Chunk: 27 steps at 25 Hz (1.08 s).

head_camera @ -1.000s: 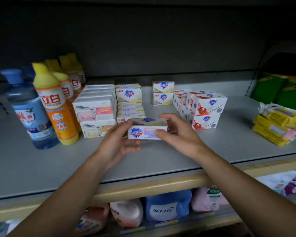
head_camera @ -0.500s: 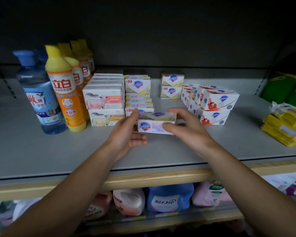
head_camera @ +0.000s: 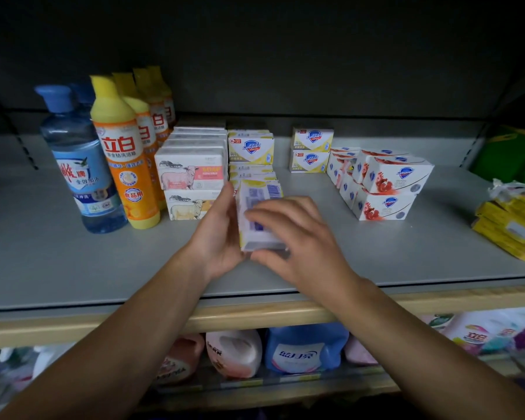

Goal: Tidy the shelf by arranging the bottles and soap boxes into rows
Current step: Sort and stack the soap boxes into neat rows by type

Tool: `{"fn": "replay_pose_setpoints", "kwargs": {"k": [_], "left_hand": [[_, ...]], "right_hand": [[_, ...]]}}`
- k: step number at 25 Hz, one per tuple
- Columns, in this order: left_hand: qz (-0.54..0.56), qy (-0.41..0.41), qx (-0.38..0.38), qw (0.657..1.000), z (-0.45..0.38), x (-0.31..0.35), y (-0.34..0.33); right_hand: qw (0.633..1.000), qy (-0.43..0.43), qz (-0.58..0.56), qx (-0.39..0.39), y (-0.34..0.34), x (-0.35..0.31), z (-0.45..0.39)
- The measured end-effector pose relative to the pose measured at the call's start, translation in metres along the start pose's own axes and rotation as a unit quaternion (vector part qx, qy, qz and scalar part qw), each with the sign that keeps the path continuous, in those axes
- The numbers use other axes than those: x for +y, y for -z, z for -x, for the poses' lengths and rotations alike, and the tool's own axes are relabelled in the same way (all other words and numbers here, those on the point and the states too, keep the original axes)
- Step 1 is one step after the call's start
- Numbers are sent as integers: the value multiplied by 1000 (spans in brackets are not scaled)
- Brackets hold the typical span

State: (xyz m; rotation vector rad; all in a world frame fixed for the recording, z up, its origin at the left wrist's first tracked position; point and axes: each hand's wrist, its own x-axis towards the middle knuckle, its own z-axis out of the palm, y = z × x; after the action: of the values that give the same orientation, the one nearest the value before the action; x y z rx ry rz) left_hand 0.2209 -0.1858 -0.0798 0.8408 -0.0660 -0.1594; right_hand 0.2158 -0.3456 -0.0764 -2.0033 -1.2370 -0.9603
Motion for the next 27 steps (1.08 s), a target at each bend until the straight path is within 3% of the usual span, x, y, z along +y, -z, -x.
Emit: {"fn": "replay_pose_setpoints", "kwargs": {"k": [3, 6, 8, 11, 13, 16, 19, 21, 24, 25, 27], "left_hand": [[24, 27, -29, 999, 2, 1, 4], [23, 20, -33, 999, 3, 2, 7], [11, -10, -42, 999, 4, 2, 7], [-75, -55, -12, 996, 6, 0, 4], [-177, -116, 30, 977, 6, -1, -1], [-326, -207, 79, 919, 4, 10, -16], [-415, -212, 109, 878, 2, 34, -29], [-512, -238, 154, 811, -1, 54, -29], [-679, -343, 242, 603, -10, 89, -13], [-722, -345, 256, 542, -16, 97, -4], [-804, -271, 259, 462, -28, 104, 15]], "right_hand": [[993, 62, 101, -1, -11, -11, 3], [997, 36, 64, 11, -8, -10, 1], [997, -60, -15, 49, 1, -7, -4], [954, -240, -143, 106, 18, 5, -10], [922, -318, -203, 81, 26, 16, -8], [917, -349, -195, -4, 35, 38, -9], [906, -367, -205, -48, 35, 56, -23], [909, -363, -201, -39, 31, 65, -36], [935, -336, -109, -11, 17, 86, -61], [942, -329, -65, -12, 9, 93, -70], [948, -317, -15, -35, -10, 107, -86]]}}
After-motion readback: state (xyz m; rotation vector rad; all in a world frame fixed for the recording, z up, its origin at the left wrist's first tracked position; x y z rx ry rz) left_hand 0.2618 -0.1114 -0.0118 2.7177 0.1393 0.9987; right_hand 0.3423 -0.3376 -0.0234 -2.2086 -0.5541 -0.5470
